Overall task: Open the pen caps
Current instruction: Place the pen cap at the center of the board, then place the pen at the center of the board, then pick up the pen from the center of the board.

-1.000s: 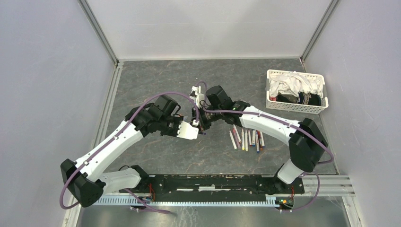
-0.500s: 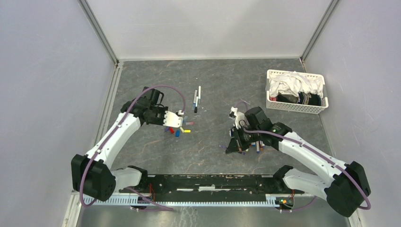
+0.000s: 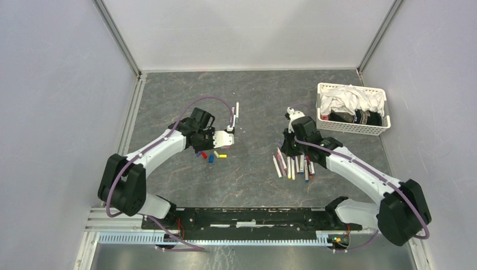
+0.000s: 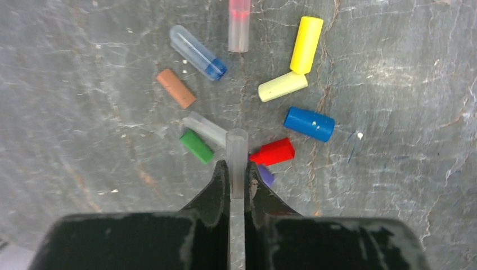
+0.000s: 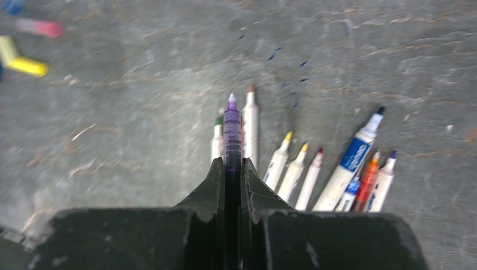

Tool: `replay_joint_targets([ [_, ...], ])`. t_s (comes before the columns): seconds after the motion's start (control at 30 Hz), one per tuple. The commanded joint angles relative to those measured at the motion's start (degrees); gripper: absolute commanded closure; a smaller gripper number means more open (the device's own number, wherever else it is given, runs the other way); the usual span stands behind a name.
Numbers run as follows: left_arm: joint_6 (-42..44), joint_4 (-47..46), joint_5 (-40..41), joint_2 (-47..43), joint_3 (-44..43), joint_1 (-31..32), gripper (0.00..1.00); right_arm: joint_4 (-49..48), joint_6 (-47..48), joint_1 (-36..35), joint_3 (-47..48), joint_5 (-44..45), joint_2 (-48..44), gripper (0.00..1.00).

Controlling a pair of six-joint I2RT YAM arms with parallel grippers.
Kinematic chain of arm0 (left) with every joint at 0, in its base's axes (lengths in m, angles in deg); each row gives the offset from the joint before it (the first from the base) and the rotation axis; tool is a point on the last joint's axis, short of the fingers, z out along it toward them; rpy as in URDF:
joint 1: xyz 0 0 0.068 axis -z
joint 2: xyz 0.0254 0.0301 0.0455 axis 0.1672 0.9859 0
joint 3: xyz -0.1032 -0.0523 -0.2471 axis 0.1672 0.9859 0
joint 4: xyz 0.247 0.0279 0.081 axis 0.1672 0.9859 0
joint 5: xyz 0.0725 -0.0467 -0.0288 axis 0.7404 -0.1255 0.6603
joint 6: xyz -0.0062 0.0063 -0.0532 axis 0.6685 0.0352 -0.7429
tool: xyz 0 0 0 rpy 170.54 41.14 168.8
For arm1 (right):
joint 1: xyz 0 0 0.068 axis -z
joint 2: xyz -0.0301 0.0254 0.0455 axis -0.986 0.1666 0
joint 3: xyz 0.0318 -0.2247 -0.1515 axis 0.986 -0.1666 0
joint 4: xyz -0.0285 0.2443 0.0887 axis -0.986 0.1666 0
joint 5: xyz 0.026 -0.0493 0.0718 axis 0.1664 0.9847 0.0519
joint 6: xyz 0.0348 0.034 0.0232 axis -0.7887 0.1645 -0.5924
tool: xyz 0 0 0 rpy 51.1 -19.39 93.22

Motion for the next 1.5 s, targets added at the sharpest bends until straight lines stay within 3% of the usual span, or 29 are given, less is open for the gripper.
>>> replay_joint_targets([
  [0.0,-8.74,-7.62,0.53,3.1,1.0,0.25,0.98,-7.96,0.29,0.36,-1.05,11.74,4.82,1.0],
  [0.07,-10.22,-8.34,0.96,4.82,0.78,0.3,0.93,-8.98,0.14,0.33,-1.14,13.93,6.98,1.0],
  [0.2,-12.42,-8.24,0.85,6.5,0.39,0.73,0.7,-10.37,-0.56,0.33,-1.52,13.96,10.94,1.0],
  [0.4,-15.76,-4.4,-1.27,5.42,-2.66,0.87,0.48,-12.65,-1.31,0.35,-3.89,12.25,13.65,0.9],
  [0.47,-17.2,-1.27,-2.66,4.4,-5.35,0.8,0.22,-12.97,-1.42,0.37,-4.3,11.52,13.84,0.82],
  [0.6,-21.17,5.22,-6.05,2.6,-12.98,-0.15,0.01,-11.59,-1.4,0.28,-4.29,11.46,13.67,0.66],
  [0.7,-25.71,10.75,-7.44,2.31,-20.63,-1.29,0.0,-9.31,-1.27,0.29,-2.89,12.45,12.43,0.59],
  [0.83,-30.07,17.25,-9.08,2.49,-29.18,-3.19,0.0,-6.78,-1.21,0.25,2.37,13.12,10.88,0.57],
  [0.97,-32.76,21.4,-9.37,2.25,-33.48,-4.13,0.0,-7.1,-1.7,0.25,11.51,11.52,15.28,0.56],
  [1.33,-34.38,21.54,-10.3,-4.22,-28.76,-5.09,0.0,-4.85,-2.04,-3.21,52.54,6.85,52.18,0.54],
  [1.47,-33.59,20.72,-10.73,-6.04,-24.98,-5.21,0.0,-6.25,-3.06,-3.56,59.46,6.32,59.91,0.5],
])
